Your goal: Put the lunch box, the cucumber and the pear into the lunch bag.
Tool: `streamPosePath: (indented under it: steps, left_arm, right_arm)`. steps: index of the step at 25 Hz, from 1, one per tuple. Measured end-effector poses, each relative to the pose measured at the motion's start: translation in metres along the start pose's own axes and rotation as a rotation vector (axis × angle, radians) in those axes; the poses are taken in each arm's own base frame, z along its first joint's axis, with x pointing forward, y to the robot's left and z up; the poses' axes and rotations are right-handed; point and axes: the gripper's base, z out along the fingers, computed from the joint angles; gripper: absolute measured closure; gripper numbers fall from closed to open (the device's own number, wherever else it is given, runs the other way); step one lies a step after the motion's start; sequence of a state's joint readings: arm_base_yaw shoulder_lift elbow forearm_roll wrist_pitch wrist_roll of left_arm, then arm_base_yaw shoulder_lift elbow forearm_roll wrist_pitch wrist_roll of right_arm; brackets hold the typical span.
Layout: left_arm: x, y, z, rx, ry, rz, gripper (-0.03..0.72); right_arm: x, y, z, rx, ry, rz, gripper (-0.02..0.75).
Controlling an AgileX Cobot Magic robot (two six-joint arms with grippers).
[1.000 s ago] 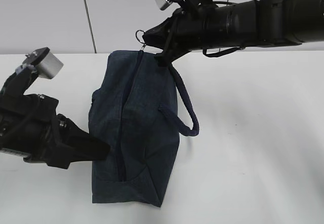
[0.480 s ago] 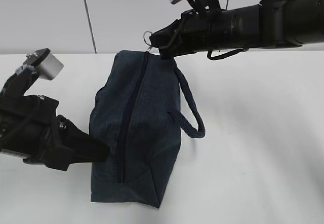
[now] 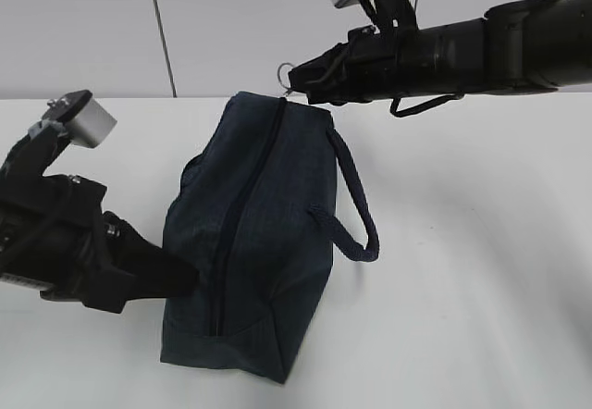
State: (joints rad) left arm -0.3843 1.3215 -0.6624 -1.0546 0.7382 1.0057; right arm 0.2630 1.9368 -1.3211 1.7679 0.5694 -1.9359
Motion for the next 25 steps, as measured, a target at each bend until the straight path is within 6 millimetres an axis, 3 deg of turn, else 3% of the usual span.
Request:
streamPosePath:
  steps: [14, 25]
  left_arm:
    - [0.0, 0.004, 0.0, -0.045, 0.0, -0.045, 0.682]
    - [0.0, 0.005, 0.0, -0.058, -0.003, -0.055, 0.682]
  right_arm:
    - [0.032, -0.03, 0.007, 0.021, 0.047, 0.178, 0.738]
    - [0.032, -0.032, 0.004, -0.035, 0.021, 0.202, 0.738]
